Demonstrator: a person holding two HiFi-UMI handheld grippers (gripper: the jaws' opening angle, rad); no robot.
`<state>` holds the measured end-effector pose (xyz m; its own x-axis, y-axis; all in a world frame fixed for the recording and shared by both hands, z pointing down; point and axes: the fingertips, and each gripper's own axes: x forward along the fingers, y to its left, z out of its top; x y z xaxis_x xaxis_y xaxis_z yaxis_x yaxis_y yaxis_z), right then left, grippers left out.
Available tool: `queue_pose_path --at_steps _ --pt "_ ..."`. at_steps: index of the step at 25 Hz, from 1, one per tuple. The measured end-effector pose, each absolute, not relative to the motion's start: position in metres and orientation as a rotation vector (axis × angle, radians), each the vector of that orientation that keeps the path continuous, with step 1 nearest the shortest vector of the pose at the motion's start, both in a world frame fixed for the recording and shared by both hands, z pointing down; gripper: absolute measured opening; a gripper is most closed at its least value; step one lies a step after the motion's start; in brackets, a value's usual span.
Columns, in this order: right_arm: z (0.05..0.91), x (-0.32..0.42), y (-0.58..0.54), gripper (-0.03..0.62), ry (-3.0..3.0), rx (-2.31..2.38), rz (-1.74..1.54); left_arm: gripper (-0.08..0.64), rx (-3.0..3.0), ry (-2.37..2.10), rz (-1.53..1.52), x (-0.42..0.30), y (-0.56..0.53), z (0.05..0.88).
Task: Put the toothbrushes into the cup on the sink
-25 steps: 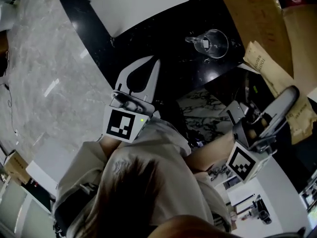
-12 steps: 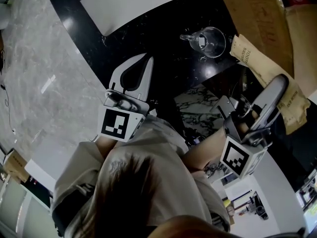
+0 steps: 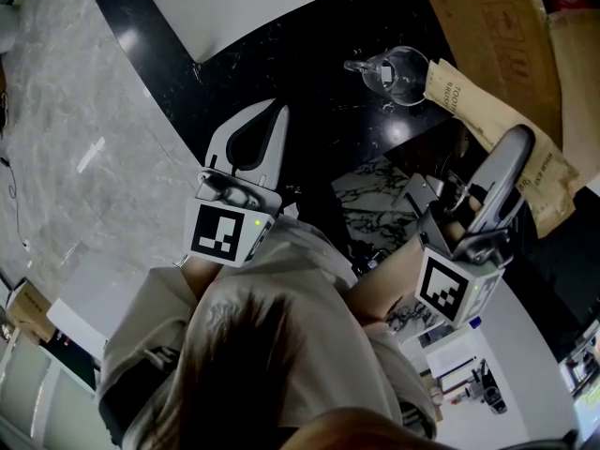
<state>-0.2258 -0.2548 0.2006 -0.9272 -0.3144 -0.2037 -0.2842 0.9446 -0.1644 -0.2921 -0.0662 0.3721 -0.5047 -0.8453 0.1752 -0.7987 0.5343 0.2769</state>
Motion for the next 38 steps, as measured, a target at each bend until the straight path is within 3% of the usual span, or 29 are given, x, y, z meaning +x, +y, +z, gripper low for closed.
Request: queue_pose_path --at_steps 38 --pt "0.273 -0.249 -0.242 0.044 3.022 -0.388 -0.210 0.015 1.405 -2.481 -0.245 -0.282 -0.069 0.365"
